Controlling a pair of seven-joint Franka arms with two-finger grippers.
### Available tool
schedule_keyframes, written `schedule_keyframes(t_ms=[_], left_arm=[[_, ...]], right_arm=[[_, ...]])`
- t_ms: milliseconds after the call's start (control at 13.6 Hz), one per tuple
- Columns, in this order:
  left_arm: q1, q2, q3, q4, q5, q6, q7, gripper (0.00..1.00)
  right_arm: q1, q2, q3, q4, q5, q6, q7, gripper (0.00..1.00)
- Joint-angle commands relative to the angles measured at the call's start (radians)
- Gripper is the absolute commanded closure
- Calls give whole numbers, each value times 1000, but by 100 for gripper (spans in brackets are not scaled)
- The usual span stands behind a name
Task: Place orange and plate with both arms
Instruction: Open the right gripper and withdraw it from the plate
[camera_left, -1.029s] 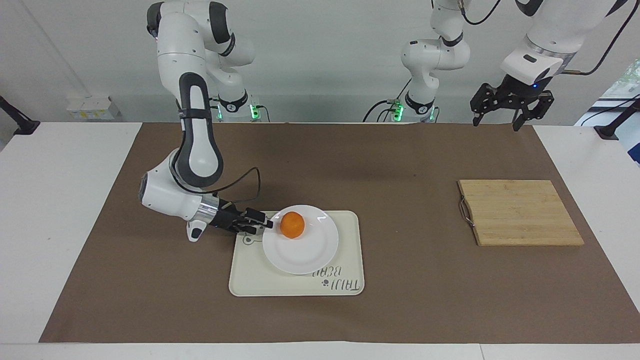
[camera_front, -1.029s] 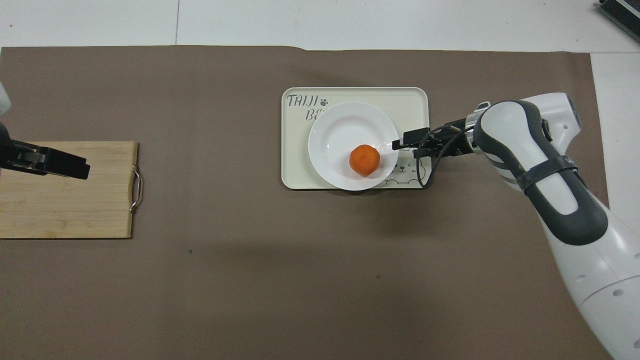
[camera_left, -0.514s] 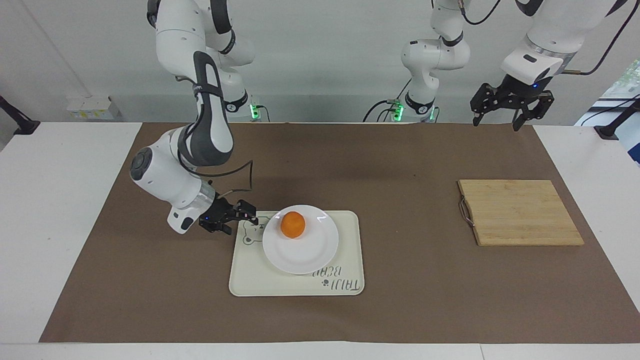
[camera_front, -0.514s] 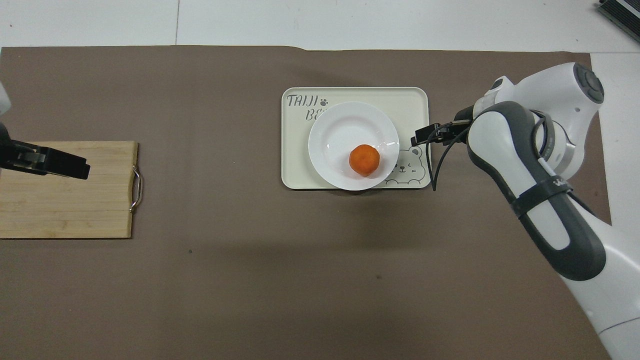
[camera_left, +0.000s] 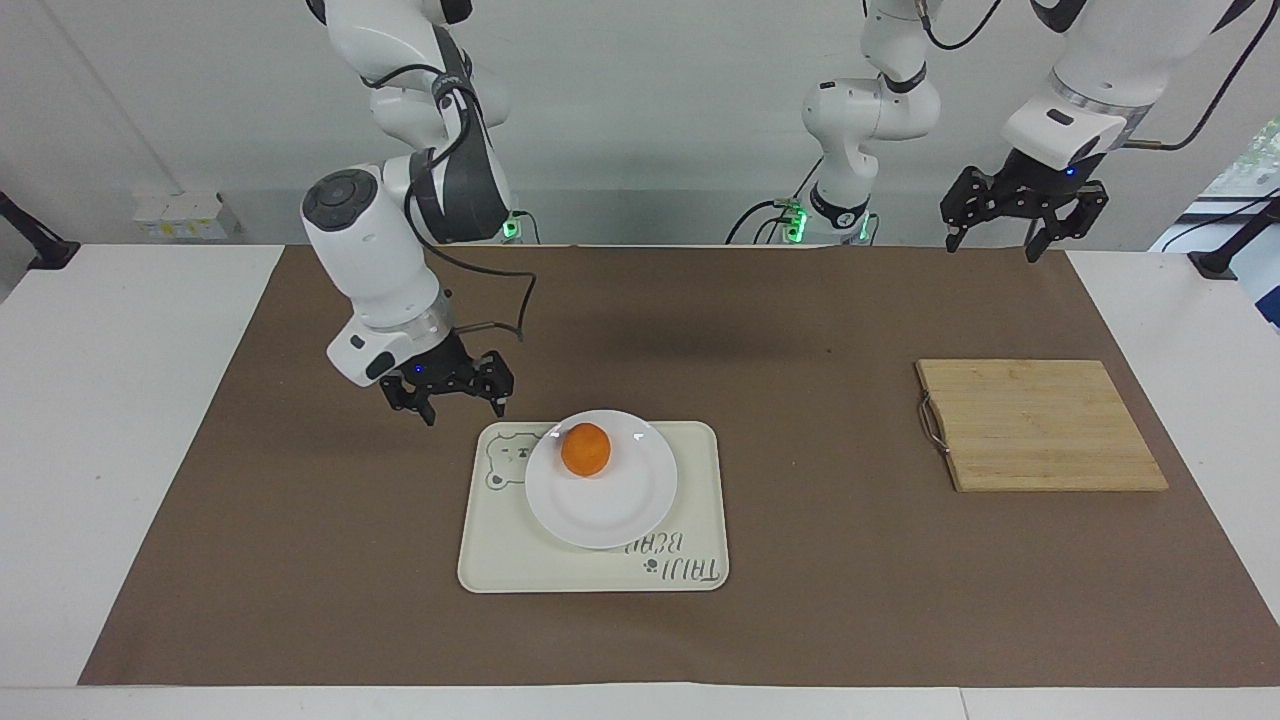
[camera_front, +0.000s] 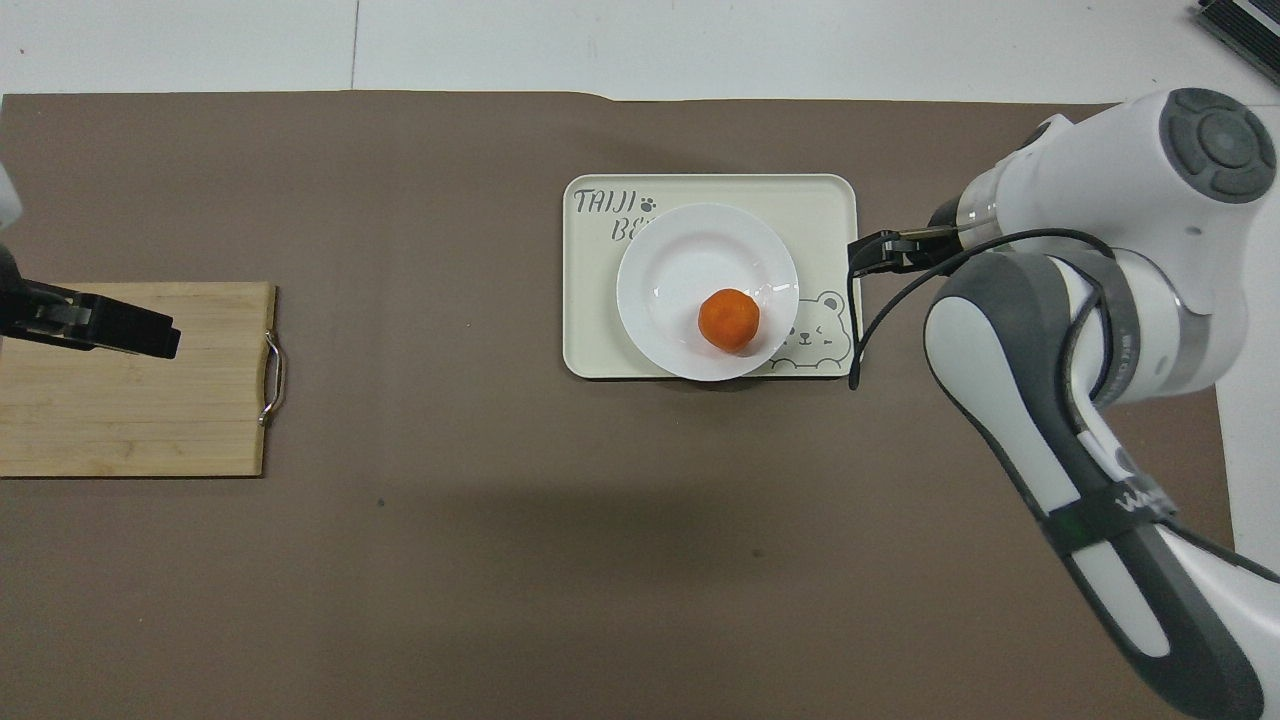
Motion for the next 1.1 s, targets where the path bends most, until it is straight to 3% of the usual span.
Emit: schedule_keyframes(t_ms=[0,294,514,735,882,1029], left_arm=[[11,-25,-10,-28,15,-2,-6,0],[11,-25,-10,-29,15,-2,-6,0],[11,-25,-8,-28,15,-2,-6,0],[11,-25,-10,-29,15,-2,-6,0],[11,-25,-10,-28,15,-2,-6,0],[11,-25,-10,-29,15,-2,-6,0]], right_arm=[[-31,-103,-7,-17,-33,-97,21,0],[-64,-209,-12,1,-70,-220,20,0],[-114,-214,-21,110,-87,-370,11,0],[-161,-265,-22,140,-88,-467,11,0],[-189,-312,-19,123,-90,-521,0,0],[-207,-382,-15,11,-105,-516,-6,0]])
